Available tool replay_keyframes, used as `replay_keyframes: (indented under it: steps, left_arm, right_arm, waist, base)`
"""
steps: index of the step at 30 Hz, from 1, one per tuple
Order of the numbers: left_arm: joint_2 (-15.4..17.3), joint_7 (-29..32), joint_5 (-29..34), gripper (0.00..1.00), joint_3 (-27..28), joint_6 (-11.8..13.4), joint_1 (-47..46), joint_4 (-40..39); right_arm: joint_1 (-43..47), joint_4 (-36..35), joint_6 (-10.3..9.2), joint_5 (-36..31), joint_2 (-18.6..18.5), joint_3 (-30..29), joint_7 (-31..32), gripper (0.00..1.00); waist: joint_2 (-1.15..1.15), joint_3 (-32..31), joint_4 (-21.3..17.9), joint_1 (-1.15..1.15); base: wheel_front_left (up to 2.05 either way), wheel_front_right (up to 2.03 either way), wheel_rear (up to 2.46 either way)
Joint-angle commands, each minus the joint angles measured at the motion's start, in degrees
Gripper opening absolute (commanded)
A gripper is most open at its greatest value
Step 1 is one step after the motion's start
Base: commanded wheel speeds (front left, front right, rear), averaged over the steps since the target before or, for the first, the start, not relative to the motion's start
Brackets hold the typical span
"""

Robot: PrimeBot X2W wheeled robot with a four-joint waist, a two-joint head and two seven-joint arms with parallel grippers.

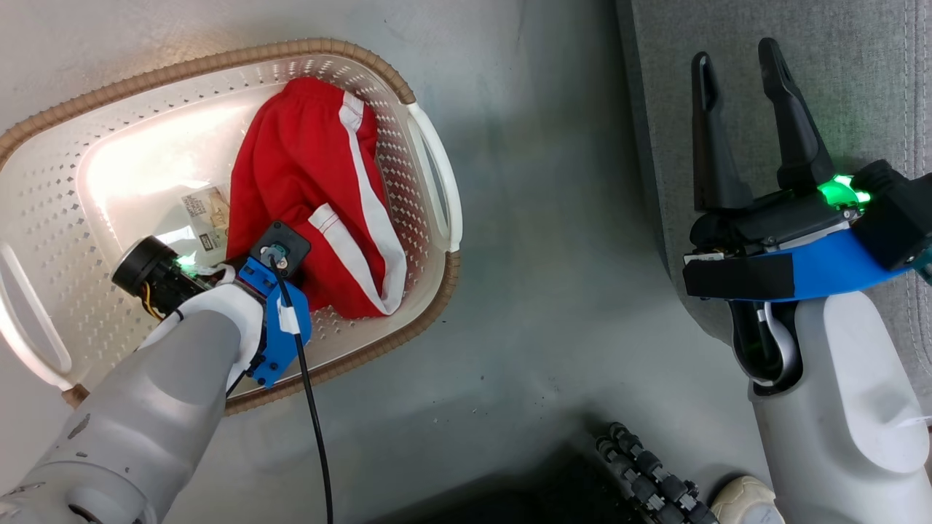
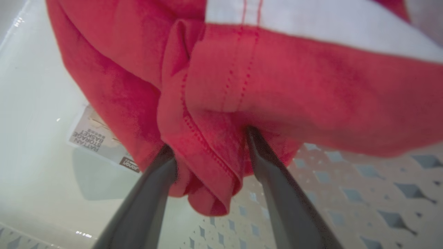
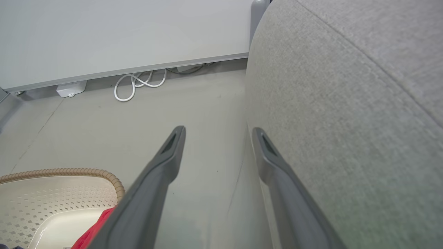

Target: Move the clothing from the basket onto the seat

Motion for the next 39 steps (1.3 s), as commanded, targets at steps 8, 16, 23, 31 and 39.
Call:
replay_keyframes:
  steps: [8,16,23,31,39]
  left_arm:
    - [-0.21,-0.5,0.05,0.0,-0.8,-0.03,-0.66,0.42]
    - [-1.46,-2.37,-0.62,0.0,-1.06,-0.03,0.04,-0.36]
    - [-4.39,-6.29,-1.45,0.0,-1.19,-0.03,1.35,-1.13]
    - [-7.57,-12.34,-1.95,0.0,-1.27,-0.03,2.56,-2.48]
    - [-9.47,-15.02,-3.06,0.0,-0.87,-0.03,4.45,-4.43]
  right_arm:
    - [-1.14,0.24,0.01,-0.38,0.03,-0.87,-0.22,1.0]
    - [-0.24,0.64,0.01,-1.03,0.04,-1.66,-0.22,1.0]
    - [1.02,0.69,0.01,-2.95,0.04,-2.47,-0.22,1.0]
    - [3.04,1.57,0.01,-4.86,0.03,-3.35,-0.22,1.0]
    - [6.14,2.82,0.01,-6.7,0.01,-4.06,-0.22,1.0]
  waist:
    - [0.0,-0.87,0.19,0.0]
    - [0.0,-3.2,1.55,0.0]
    - [0.0,-7.54,4.18,0.0]
    - [0.0,-14.06,7.64,0.0]
    - [0.0,-21.99,10.28,0.0]
  base:
    - [0.0,0.0,0.0]
    - [0.0,0.0,0.0]
    - [0.0,0.0,0.0]
    - [0.0,0.0,0.0]
    - [0.0,0.0,0.0]
